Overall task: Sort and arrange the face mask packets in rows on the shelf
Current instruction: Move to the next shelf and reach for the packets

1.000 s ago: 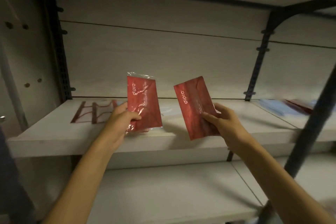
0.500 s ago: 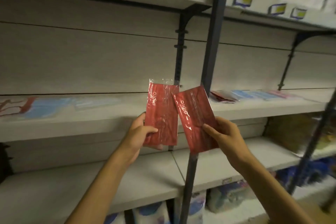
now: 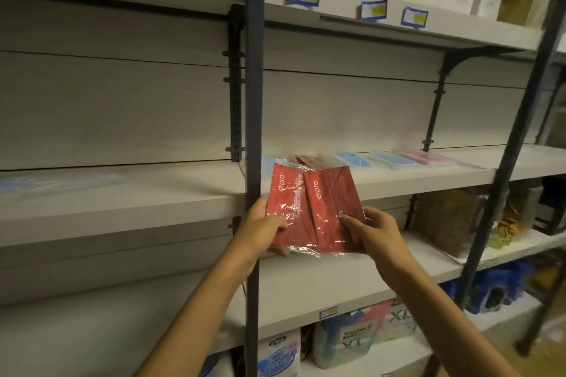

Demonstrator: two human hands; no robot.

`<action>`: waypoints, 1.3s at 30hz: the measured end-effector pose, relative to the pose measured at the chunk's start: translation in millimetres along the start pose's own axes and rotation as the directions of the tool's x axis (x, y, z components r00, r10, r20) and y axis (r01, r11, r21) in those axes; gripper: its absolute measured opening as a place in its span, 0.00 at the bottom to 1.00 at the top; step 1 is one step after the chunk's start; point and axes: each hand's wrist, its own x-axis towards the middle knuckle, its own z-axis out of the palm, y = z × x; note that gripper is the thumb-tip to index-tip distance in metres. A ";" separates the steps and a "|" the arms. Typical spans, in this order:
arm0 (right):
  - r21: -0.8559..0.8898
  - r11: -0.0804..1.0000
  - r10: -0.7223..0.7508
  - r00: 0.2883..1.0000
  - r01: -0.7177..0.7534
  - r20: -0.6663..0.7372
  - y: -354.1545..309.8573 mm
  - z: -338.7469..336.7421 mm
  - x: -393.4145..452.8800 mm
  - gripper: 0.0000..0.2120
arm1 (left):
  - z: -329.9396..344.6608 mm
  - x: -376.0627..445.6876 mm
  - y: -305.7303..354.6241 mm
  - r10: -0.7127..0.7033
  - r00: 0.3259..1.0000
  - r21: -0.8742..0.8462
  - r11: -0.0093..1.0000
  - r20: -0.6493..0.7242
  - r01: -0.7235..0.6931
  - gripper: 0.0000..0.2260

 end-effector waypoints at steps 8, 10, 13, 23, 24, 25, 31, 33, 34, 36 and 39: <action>-0.008 1.000 0.022 1.000 -0.022 -0.019 10.0 -35.6 104.0 0.03 | 50.9 85.5 1.0 0.053 0.971 0.074 0.997 -0.231 -0.037 0.12; -0.009 1.000 0.024 1.000 -0.024 -0.011 2.3 -42.1 135.3 0.02 | 57.7 112.1 6.0 0.069 0.958 0.079 0.996 -0.277 -0.049 0.12; 0.011 1.000 0.014 1.000 -0.014 0.001 -8.5 -52.2 174.6 0.02 | 64.6 150.4 14.2 0.093 0.934 0.078 0.994 -0.344 -0.070 0.13; 0.038 0.998 0.050 0.999 -0.051 0.022 -1.7 -83.6 267.5 0.04 | 87.9 275.2 20.9 -0.003 0.953 0.177 0.982 -0.302 0.060 0.06; 0.042 0.998 0.053 0.998 -0.054 0.031 -0.6 -85.8 275.2 0.04 | 90.6 284.9 20.6 -0.034 0.956 0.200 0.975 -0.291 0.095 0.06; 0.039 0.998 0.051 0.997 -0.053 0.049 0.3 -88.1 282.6 0.03 | 93.2 294.3 20.4 -0.063 0.959 0.222 0.966 -0.278 0.128 0.06; -0.053 0.997 0.060 0.990 -0.053 0.129 2.8 -97.6 323.5 0.04 | 101.2 338.0 11.1 -0.101 0.957 0.304 0.934 -0.272 0.185 0.21; -0.072 0.996 0.065 0.989 -0.056 0.132 8.0 -96.3 336.4 0.02 | 102.8 340.0 8.1 -0.079 0.950 0.415 0.886 -0.303 0.206 0.17; -0.075 0.995 0.069 0.988 -0.059 0.138 11.1 -94.8 341.5 0.02 | 102.9 339.0 6.6 -0.065 0.945 0.514 0.826 -0.319 0.231 0.15; -0.061 0.996 0.077 0.984 -0.068 0.159 16.9 -89.0 350.8 0.03 | 103.1 335.7 3.1 -0.015 0.940 0.693 0.672 -0.341 0.262 0.15; -0.045 0.996 0.079 0.980 -0.072 0.183 24.5 -75.7 364.9 0.06 | 99.3 336.8 -3.6 0.036 0.942 0.811 0.520 -0.335 0.268 0.23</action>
